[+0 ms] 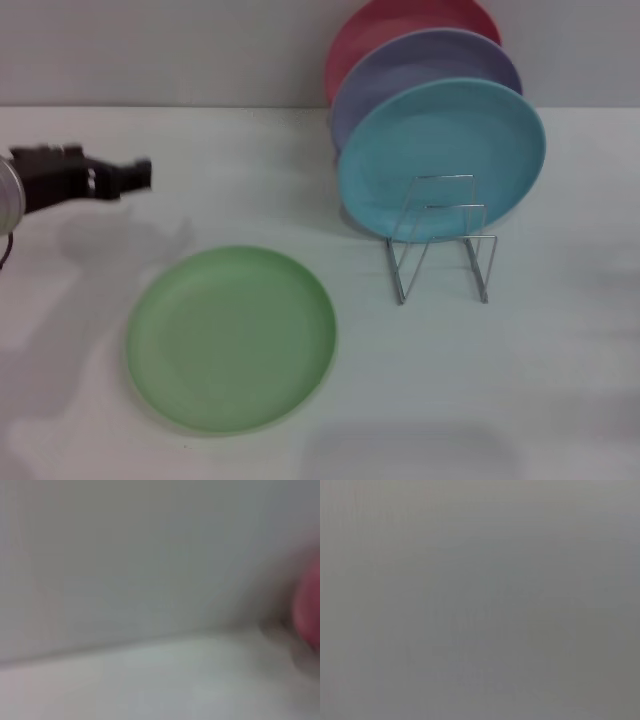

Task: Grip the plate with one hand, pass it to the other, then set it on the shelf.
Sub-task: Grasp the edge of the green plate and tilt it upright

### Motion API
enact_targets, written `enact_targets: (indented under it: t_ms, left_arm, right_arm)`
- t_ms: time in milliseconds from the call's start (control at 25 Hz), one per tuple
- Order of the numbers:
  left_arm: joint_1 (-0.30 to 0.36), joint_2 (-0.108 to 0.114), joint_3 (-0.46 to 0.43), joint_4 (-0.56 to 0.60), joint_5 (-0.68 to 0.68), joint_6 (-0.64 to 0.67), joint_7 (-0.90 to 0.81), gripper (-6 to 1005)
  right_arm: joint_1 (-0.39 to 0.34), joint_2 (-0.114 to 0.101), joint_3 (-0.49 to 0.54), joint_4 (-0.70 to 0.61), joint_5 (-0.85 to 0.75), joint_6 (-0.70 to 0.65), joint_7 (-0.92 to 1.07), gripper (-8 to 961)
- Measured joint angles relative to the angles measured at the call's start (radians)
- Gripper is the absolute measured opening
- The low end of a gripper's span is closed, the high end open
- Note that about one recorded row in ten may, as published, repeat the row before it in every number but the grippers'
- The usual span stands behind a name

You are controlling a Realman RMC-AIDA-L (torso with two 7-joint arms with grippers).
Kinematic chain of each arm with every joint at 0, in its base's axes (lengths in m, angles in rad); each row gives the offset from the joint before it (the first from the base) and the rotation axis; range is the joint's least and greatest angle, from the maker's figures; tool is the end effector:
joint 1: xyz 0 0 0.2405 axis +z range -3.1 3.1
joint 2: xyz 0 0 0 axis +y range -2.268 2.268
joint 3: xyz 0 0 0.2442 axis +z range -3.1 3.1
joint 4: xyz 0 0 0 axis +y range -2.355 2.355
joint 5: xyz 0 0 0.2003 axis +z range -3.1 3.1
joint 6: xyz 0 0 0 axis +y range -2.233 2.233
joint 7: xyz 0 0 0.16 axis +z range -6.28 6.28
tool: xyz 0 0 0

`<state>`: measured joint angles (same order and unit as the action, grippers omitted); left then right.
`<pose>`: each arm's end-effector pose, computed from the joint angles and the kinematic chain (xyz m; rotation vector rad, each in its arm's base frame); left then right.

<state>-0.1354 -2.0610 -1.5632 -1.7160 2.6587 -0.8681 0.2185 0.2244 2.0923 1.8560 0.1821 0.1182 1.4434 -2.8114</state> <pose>-0.1984 0.3457 0.0437 -1.9966 -0.9342 -0.1585 0.3606 0.2688 0.0881 -1.1334 0.4984 0.8365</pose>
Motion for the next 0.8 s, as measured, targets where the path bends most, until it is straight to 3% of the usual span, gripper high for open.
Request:
enact_targets:
  t_ms: [160,280,800]
  left_arm:
    - [-0.078,0.002,-0.04,-0.005,-0.006,-0.282,0.006,815]
    - [-0.104,0.0,-0.037,0.03,-0.002,-0.359,0.007,815]
    - [-0.175,0.0,-0.021,0.225,0.001,-0.391,0.007,814]
  right_arm:
    - [0.0,0.0,0.0,0.0,0.0,0.0,0.002,817]
    - [0.0,0.0,0.0,-0.002,0.0,-0.003,0.002,816]
    - [0.002,0.0,0.0,-0.004,0.0,0.0,0.003,816]
